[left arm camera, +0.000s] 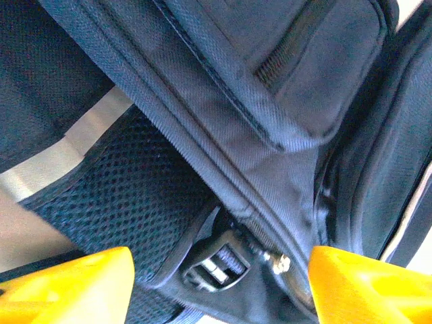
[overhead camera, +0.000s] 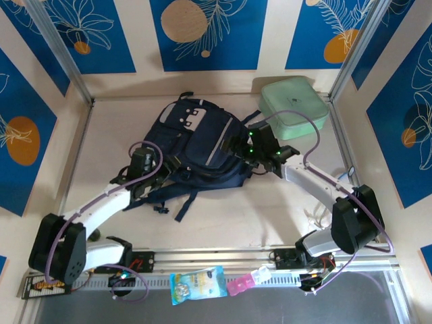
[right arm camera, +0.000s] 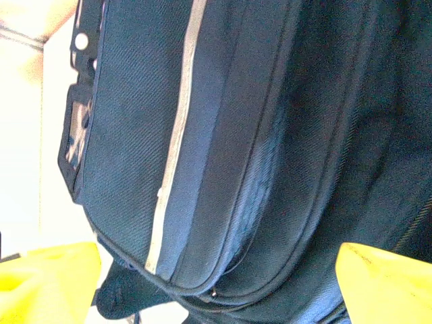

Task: Pack the student bag
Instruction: Zip the student bag at the top-center of the table.

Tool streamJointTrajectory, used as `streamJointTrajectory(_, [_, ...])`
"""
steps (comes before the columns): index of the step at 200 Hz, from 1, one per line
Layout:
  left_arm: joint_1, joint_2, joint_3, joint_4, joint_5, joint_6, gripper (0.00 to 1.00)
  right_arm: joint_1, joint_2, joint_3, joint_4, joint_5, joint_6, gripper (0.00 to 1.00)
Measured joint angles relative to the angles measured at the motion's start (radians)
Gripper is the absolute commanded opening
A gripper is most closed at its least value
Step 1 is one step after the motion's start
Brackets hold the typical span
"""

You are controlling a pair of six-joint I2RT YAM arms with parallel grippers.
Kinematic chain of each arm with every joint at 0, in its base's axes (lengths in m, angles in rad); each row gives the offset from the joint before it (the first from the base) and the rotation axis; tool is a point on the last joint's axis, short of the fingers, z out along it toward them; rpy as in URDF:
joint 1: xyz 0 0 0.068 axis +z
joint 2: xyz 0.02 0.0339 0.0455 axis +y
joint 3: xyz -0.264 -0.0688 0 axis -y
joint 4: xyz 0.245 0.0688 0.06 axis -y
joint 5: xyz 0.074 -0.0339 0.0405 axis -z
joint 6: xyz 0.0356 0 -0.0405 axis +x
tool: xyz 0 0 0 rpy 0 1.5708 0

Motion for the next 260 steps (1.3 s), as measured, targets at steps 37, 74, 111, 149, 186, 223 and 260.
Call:
streamJointTrajectory(37, [0.000, 0.122, 0.002, 0.127, 0.003, -0.085, 0.49, 0.048, 0.035, 0.002, 0.001, -0.012, 0.011, 0.89])
streamJointTrajectory(74, [0.000, 0.219, 0.027, 0.208, 0.033, -0.120, 0.43, 0.057, 0.048, 0.002, 0.009, -0.023, 0.014, 0.88])
streamJointTrajectory(111, [0.000, 0.248, 0.046, 0.251, 0.058, -0.130, 0.34, 0.058, 0.065, 0.001, 0.031, -0.062, 0.023, 0.86])
streamJointTrajectory(149, [0.000, 0.256, 0.056, 0.275, 0.069, -0.140, 0.07, 0.077, 0.072, -0.007, 0.049, -0.094, 0.027, 0.85])
streamJointTrajectory(186, [0.000, 0.256, 0.081, 0.280, 0.089, -0.155, 0.00, 0.137, 0.072, 0.031, 0.002, -0.050, -0.050, 0.82])
streamJointTrajectory(223, [-0.006, 0.254, 0.134, 0.267, 0.111, -0.172, 0.00, 0.224, 0.107, 0.124, -0.011, -0.017, -0.136, 0.72])
streamJointTrajectory(260, [-0.012, 0.246, 0.167, 0.261, 0.124, -0.199, 0.00, 0.253, 0.188, 0.155, -0.003, -0.025, -0.108, 0.55])
